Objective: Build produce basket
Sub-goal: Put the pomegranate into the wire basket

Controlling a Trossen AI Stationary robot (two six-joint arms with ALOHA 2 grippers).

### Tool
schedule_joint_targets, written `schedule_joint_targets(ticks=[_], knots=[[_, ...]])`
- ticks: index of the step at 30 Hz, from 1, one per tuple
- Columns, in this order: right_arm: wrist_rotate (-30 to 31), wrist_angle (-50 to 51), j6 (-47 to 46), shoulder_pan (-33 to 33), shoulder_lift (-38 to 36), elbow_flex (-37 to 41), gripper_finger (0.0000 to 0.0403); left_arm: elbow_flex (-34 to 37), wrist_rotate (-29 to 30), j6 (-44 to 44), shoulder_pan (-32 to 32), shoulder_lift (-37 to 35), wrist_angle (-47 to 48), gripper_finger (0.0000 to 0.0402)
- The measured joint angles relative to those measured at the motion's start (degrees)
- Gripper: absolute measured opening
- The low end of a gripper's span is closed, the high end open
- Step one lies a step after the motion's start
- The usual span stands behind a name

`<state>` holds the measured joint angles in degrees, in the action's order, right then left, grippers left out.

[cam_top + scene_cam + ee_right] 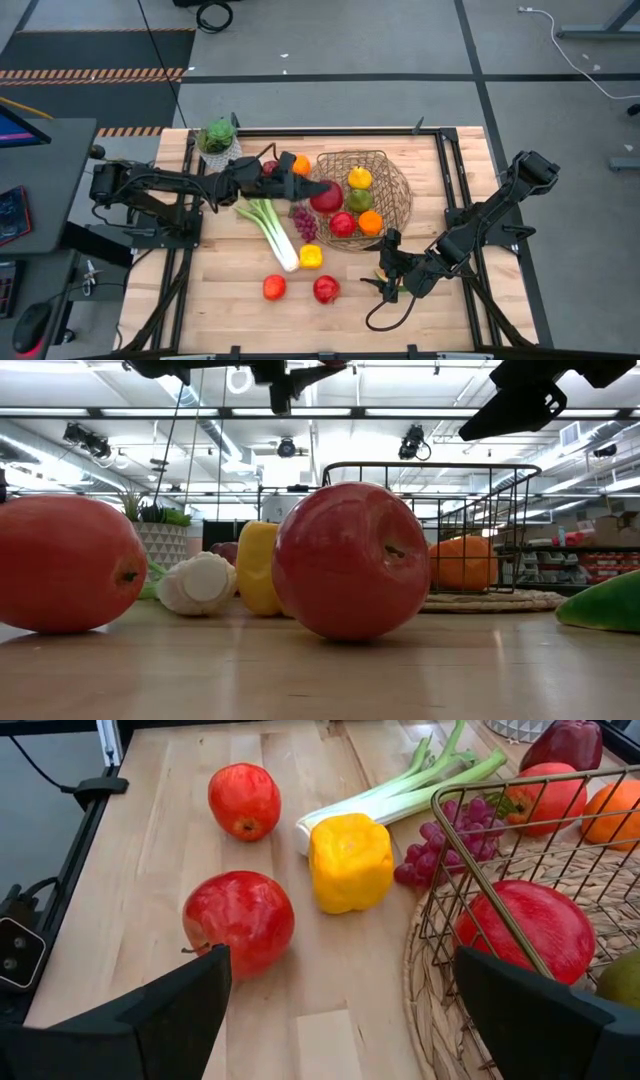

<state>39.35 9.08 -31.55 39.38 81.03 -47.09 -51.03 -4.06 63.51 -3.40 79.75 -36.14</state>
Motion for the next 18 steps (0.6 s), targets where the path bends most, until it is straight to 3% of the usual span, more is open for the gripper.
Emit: schedule_joint_targets(ticks=[9, 15, 18], knots=[[0.03, 0.01, -1.96, 0.04, 0.00, 0.00, 0.0384, -0.02, -0.06, -29.35, -0.26, 0.02, 0.99, 0.0369], [1.31, -0.10, -3.45, 0.04, 0.46, -0.04, 0.0384, -0.02, -0.04, -57.68, -0.30, 0.02, 1.69, 0.0369], [1.38, -0.29, -4.34, -0.26, 0.46, -0.04, 0.0384, -0.02, -0.04, -67.54, -0.28, 0.02, 1.63, 0.0369]])
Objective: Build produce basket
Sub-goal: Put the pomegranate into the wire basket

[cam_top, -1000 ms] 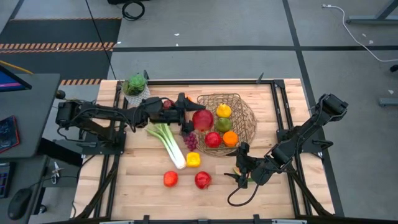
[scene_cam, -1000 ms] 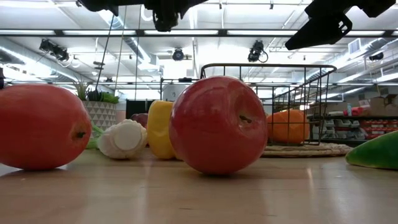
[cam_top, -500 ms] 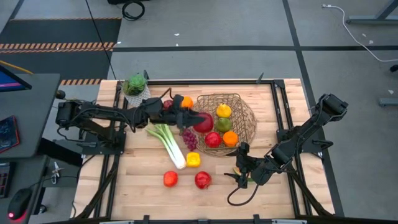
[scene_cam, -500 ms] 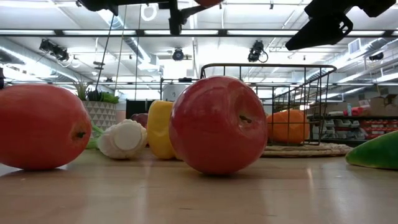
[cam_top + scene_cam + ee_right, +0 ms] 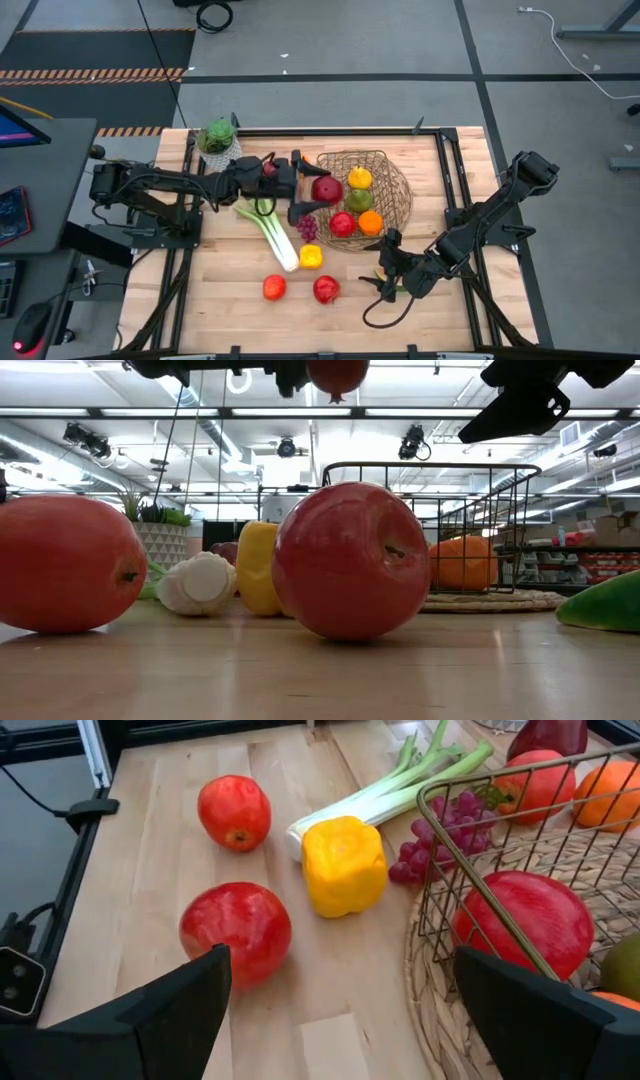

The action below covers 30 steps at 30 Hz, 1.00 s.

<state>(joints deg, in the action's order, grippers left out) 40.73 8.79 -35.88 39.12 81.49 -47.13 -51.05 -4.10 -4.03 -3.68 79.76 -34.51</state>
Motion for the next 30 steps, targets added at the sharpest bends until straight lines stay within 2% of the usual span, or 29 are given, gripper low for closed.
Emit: schedule_joint_targets(ticks=[4, 10, 18, 26, 30], knots=[[0.13, -0.11, -0.85, -0.64, 0.00, 0.00, 0.0384, 0.00, -0.02, -4.08, 0.00, 0.01, 0.07, 0.0369], [0.17, -0.17, -4.46, -1.05, 0.00, 0.00, 0.0384, 0.00, -0.02, 0.55, 0.01, 0.01, -0.01, 0.0369], [2.58, -0.21, -8.75, -0.19, 0.00, 0.00, 0.0384, 0.00, -0.02, 0.73, 0.00, 0.01, 0.88, 0.0369], [5.71, -0.77, -10.73, 1.31, 0.00, 0.02, 0.0384, 0.00, 0.87, 0.90, -3.17, 0.17, 7.98, 0.0369], [6.22, -1.75, -10.64, 1.45, 0.00, 0.02, 0.0384, -2.25, 0.83, 3.63, -4.82, 3.28, 11.71, 0.0369]])
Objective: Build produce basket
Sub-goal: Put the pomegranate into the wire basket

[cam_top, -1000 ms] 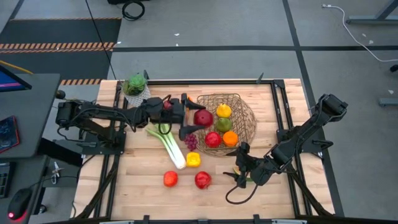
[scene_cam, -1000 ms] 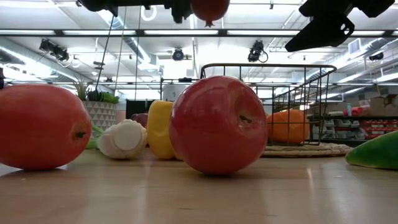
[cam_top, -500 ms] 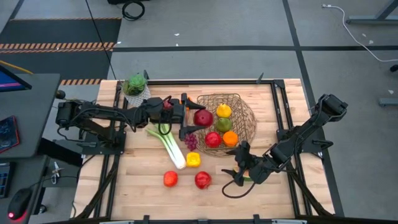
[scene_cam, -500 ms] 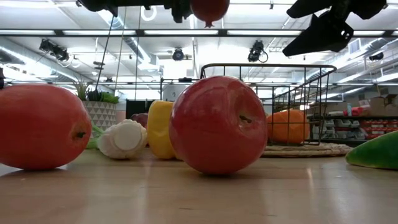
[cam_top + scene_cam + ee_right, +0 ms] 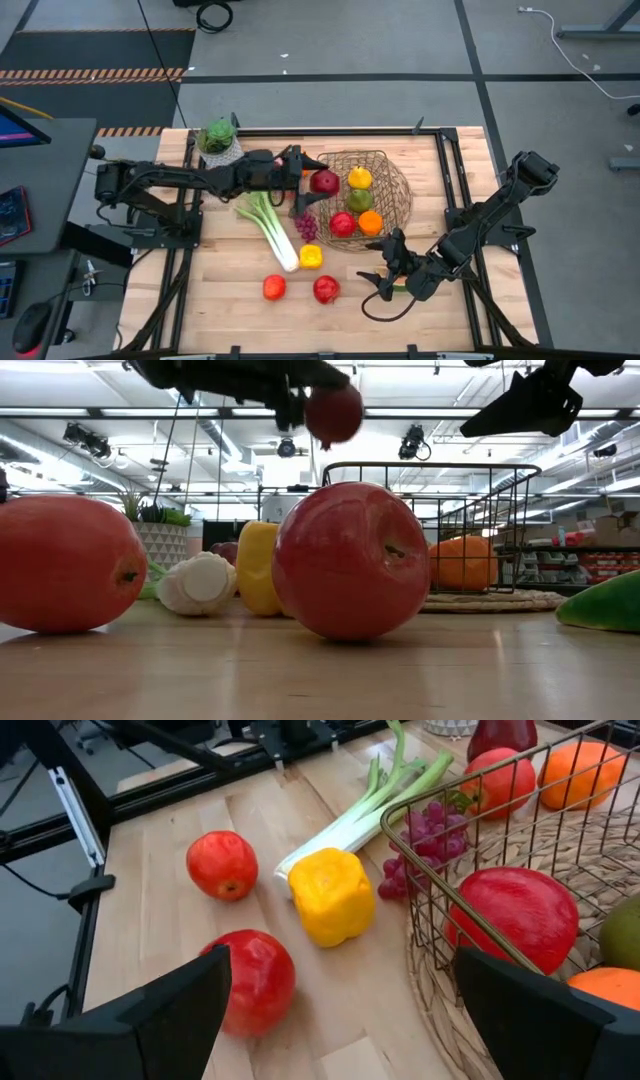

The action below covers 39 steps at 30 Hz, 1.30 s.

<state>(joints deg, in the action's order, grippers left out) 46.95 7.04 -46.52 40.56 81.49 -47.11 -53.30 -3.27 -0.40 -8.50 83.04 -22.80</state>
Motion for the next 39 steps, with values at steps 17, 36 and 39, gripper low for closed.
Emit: schedule_joint_targets(ticks=[17, 36, 39], knots=[[-0.36, 0.66, 0.10, 3.37, 0.00, 0.04, 0.0384, -26.86, -1.26, -5.44, -4.99, 18.61, 33.94, 0.0369], [1.43, 0.33, -0.65, 3.36, 0.02, 0.22, 0.0384, -26.91, -0.98, -8.44, -5.34, 23.96, 33.12, 0.0369], [1.43, 0.33, -0.56, 3.36, 0.02, 0.22, 0.0384, -26.91, -1.01, -9.25, -5.33, 23.96, 33.26, 0.0369]])
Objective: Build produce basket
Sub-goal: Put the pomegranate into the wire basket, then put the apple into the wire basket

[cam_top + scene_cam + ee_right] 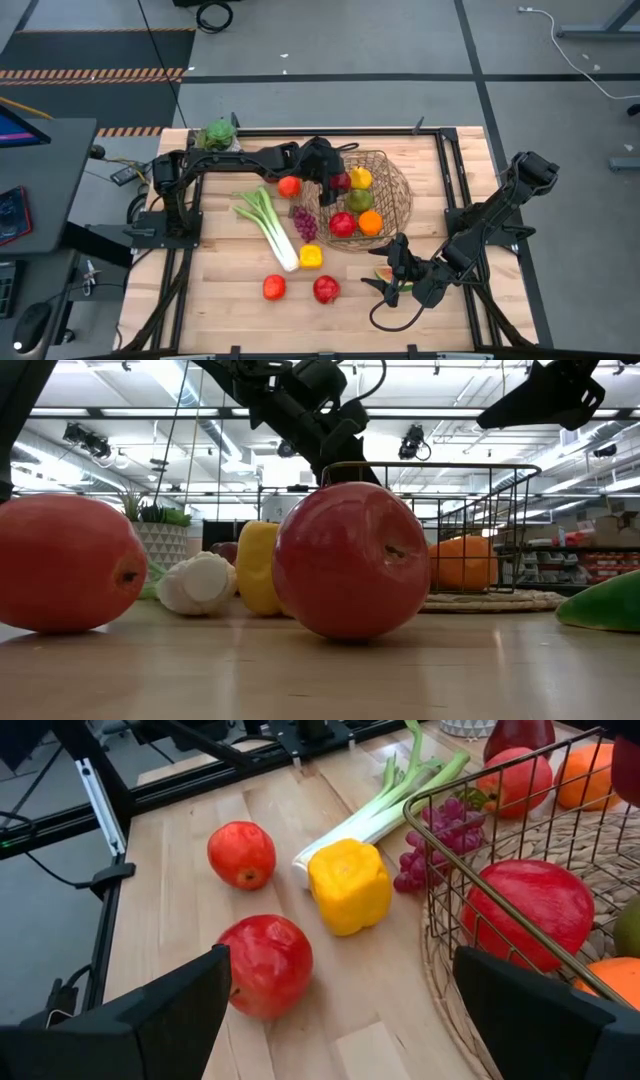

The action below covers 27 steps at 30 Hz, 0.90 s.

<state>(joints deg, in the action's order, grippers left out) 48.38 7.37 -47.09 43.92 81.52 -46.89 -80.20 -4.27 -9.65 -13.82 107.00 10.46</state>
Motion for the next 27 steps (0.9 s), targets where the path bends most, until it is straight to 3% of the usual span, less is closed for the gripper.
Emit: schedule_joint_targets(ticks=[9, 22, 27], knots=[[0.07, 0.03, 0.15, 0.00, 0.00, 0.00, 0.0384, 0.00, -0.04, -0.07, 0.17, 0.00, 0.42, 0.0395], [0.07, 0.27, 0.30, 0.00, 0.00, -0.02, 0.0384, -0.26, -0.87, -3.02, 0.11, -2.64, 1.59, 0.0399], [0.04, 0.60, 1.51, 0.00, 0.00, -0.02, 0.0384, -0.24, -0.85, -4.74, 0.11, -3.70, 7.75, 0.0399]])
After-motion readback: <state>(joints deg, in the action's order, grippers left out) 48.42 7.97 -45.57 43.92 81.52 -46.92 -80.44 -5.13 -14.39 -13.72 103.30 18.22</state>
